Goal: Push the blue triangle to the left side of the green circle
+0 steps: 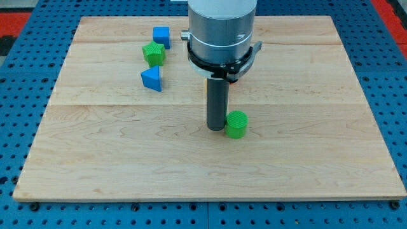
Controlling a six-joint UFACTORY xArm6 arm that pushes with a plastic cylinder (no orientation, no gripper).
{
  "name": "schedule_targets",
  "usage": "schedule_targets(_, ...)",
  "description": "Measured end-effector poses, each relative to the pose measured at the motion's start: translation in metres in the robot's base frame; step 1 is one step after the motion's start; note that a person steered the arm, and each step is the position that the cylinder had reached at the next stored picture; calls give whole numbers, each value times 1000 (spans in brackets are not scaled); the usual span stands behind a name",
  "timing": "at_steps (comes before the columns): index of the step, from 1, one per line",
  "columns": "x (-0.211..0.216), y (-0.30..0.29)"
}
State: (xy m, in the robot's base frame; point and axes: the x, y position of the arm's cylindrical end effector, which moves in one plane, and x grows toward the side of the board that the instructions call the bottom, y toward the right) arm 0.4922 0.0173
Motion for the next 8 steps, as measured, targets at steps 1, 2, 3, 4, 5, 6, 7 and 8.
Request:
schedule_targets(1, 0, -24)
schedule_targets(2, -9, -86)
schedule_targets(3, -36, -91)
schedule_targets(4, -64, -76)
schedule_targets(5, -76, -71)
schedule_targets(6, -77, -71)
schedule_targets(7, -88, -71)
schedule_targets(8, -109, -71)
